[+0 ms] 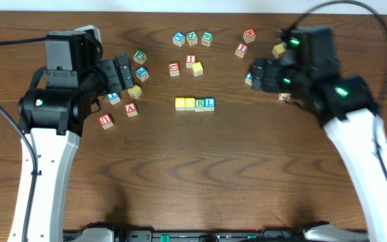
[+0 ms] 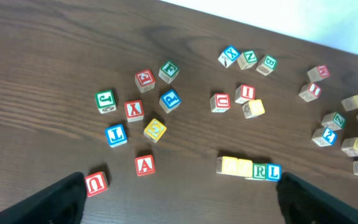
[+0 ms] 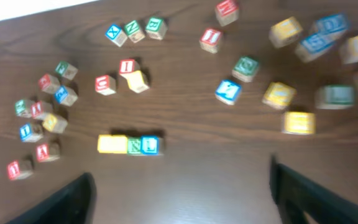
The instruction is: Spell out CORL
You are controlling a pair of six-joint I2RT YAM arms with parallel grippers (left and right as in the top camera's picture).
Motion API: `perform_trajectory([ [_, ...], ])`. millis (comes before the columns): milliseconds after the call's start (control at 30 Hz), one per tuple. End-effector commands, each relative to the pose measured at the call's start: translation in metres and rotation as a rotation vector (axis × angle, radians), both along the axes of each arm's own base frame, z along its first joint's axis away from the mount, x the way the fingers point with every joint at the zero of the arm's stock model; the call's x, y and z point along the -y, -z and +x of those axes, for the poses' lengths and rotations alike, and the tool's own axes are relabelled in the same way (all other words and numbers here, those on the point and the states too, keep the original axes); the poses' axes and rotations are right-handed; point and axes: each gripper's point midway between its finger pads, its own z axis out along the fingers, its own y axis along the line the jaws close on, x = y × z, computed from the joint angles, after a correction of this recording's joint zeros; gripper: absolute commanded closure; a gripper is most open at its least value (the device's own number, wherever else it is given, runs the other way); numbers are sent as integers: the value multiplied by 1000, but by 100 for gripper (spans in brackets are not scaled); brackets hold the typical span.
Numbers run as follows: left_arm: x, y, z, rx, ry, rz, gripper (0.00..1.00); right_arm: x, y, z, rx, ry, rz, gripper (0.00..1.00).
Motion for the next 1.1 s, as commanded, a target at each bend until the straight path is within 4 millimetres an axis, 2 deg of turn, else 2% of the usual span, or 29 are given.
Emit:
perform_trajectory([
  [0,-3,2,3,-12,-7,10,2,28,-30,-23,68,63,-45,1],
  [100,-3,3,3,-12,-7,10,2,46,-52,-58,108,98,-64,1],
  [333,-3,3,3,-13,-7,10,2,60,-83,-119,190,101,-39,1],
  [567,-3,3,3,-12,-8,10,2,82,-96,-155,265,104,-140,1],
  [667,-3,3,3,-13,-7,10,2,89,-91,-169,247,117,-163,1],
  [833,-3,3,3,-13,-7,10,2,97,-89,-172,243,150,-190,1],
  [933,-3,3,3,-12,-8,10,2,97,-90,-160,283,176,-171,1],
  [1067,-3,3,3,-13,-7,10,2,97,-92,-137,433,199,-155,1],
])
